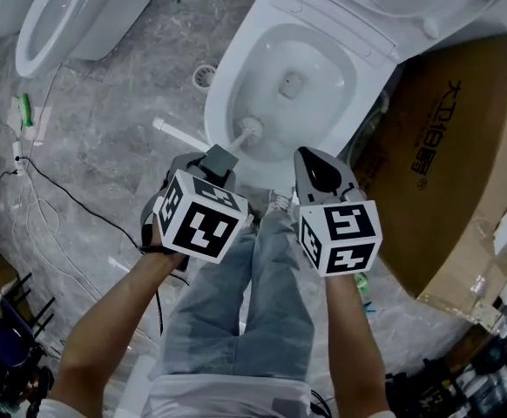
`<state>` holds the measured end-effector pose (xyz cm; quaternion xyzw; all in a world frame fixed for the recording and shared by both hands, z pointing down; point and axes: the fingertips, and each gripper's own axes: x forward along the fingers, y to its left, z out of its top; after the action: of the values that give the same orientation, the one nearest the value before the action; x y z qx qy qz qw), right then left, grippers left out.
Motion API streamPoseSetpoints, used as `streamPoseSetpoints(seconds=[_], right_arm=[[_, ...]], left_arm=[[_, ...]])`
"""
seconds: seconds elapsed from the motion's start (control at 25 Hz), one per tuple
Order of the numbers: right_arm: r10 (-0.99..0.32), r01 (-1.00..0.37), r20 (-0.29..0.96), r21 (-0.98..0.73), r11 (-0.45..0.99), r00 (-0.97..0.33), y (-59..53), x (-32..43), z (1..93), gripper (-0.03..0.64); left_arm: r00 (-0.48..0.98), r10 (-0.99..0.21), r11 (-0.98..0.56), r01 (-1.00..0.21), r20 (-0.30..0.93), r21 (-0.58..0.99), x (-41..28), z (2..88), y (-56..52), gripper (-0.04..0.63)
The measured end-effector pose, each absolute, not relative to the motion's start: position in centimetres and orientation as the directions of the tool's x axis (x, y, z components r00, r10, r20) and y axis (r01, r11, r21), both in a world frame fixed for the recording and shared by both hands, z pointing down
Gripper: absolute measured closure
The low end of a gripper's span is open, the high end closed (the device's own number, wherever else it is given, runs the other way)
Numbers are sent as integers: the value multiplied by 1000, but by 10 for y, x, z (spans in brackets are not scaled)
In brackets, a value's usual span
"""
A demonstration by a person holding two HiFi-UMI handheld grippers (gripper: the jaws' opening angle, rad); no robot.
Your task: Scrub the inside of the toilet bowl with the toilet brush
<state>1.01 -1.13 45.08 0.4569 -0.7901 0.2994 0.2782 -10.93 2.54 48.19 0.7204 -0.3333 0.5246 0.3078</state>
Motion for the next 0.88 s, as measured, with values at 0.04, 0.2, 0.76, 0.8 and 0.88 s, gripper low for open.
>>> streamPoseSetpoints(seconds=[0.04, 0.2, 0.76, 0.8, 0.88], right_arm=[[-555, -889, 714, -219, 401, -427, -11, 11, 451, 618], [-558, -894, 716, -218, 393, -420, -10, 16, 453, 618], [-571, -913, 725, -214, 346, -386, -10, 40, 455, 618], [-572, -915, 725, -215, 343, -384, -10, 42, 455, 618], [-576, -917, 724, -215, 336, -380, -12, 45, 456, 618]], left_arm=[[232, -147, -593, -799, 962, 102, -107, 482, 28, 439], [257, -113, -610, -780, 960, 138, -94, 483, 38, 439], [316, -70, -646, -737, 946, 198, -50, 483, 39, 439], [321, -68, -648, -734, 945, 203, -47, 483, 38, 439], [329, -67, -652, -729, 942, 208, -40, 483, 36, 439]])
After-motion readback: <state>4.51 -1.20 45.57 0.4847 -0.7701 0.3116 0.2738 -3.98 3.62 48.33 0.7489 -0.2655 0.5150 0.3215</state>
